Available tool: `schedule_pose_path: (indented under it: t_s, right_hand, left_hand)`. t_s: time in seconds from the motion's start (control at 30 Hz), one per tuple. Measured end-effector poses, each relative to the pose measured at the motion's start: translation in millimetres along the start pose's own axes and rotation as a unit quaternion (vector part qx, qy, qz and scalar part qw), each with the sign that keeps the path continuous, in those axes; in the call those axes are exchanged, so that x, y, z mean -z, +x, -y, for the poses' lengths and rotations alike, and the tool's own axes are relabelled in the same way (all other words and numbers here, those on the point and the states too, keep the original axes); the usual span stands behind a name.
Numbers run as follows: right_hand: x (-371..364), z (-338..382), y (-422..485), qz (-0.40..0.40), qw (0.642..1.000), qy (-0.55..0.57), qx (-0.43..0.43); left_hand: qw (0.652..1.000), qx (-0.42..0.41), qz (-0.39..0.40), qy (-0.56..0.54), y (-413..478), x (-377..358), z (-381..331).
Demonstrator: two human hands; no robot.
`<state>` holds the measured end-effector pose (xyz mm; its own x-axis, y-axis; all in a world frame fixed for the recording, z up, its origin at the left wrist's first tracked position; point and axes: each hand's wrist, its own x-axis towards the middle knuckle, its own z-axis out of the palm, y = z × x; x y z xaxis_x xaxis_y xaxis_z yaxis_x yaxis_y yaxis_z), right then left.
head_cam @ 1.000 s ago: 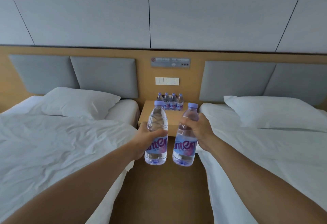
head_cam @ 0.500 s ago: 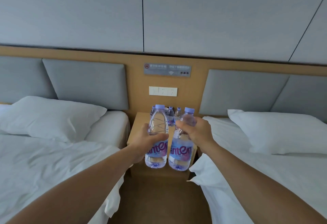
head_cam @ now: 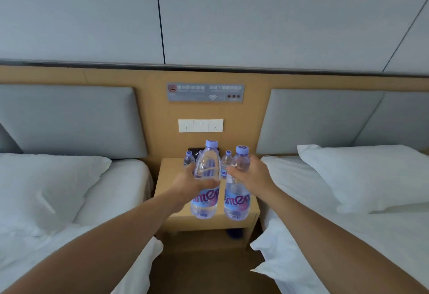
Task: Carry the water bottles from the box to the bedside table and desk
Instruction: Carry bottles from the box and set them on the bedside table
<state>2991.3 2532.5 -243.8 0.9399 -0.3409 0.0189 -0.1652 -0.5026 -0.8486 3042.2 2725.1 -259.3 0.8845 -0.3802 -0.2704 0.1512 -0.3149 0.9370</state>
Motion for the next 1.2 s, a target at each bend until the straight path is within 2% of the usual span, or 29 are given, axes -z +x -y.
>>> schedule_pose_path:
  t_s: [0.3,0.37,0.47,0.7,0.83,0.93,1.07,1.2]
  right_hand:
    - [-29.3,-61.0,130.2,0.054,0.998,0.018,-0.014]
    - [-46.6,-82.3,153.4,0.065,0.998,0.004,-0.008]
    - [-74.6,-116.2,185.7,0.07,0.997,0.011,-0.001]
    - [-134.9,-201.3,253.0,0.076,0.997,-0.007,0.013]
    - [-161.7,-236.5,277.1,0.082,0.996,-0.012,0.036]
    - [-178.8,-256.9,287.9,0.075,0.995,-0.014,0.059]
    - [-195.1,-272.9,296.6,0.055,0.993,-0.036,0.095]
    - [-204.4,-287.6,307.7,0.04,0.994,-0.051,0.091]
  left_hand:
    - [0.995,0.044,-0.044,0.073,128.0,-3.9,19.5]
    - [0.992,0.049,-0.058,0.099,162.7,-5.9,35.9]
    - [0.992,0.055,-0.04,0.107,214.0,-10.2,68.5]
    - [0.986,0.014,-0.031,0.163,319.5,-16.5,153.6]
    - [0.986,-0.01,-0.045,0.161,358.0,-21.2,201.3]
    - [0.984,0.008,-0.067,0.168,375.1,-22.5,228.3]
    - [0.983,0.006,-0.08,0.168,389.3,-25.7,248.1]
    - [0.984,0.003,-0.084,0.158,402.6,-26.4,253.5]
